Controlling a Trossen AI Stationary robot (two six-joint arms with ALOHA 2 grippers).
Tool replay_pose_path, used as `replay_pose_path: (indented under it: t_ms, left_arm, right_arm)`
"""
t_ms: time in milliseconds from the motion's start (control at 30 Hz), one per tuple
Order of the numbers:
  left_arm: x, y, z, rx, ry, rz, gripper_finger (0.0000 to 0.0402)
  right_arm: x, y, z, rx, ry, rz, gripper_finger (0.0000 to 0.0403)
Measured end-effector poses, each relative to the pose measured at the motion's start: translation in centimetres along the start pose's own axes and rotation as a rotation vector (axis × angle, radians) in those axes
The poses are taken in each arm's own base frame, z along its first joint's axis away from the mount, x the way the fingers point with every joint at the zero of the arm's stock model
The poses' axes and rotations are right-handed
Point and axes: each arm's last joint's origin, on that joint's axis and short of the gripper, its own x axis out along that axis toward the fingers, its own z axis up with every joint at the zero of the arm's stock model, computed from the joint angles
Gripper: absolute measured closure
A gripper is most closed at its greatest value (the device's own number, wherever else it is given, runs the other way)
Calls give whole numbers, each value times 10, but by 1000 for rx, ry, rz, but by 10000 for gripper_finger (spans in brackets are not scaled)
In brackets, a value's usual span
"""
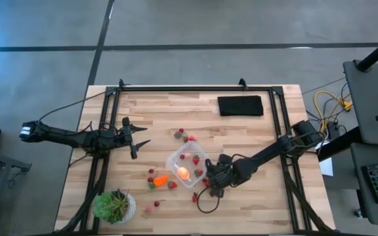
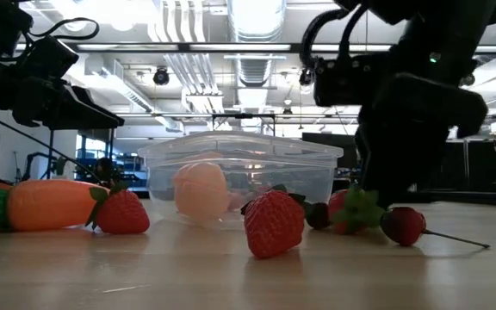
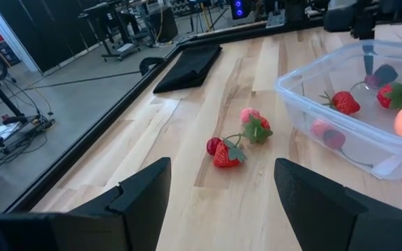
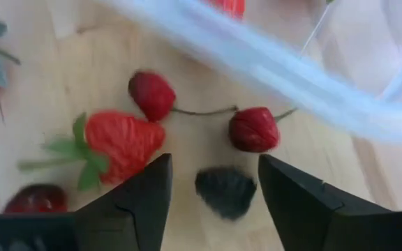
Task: Pick and placing Produce into tupperware
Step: Put the blackberry into the transparent container
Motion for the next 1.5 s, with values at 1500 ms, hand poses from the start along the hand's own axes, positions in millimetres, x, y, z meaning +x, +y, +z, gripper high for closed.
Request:
replay_pose_path:
  t_ms: [1500]
  left_arm:
    - [0, 0, 0, 0, -1, 0, 160]
  right_arm:
    - [-9, -8, -7, -62, 111, -41, 239]
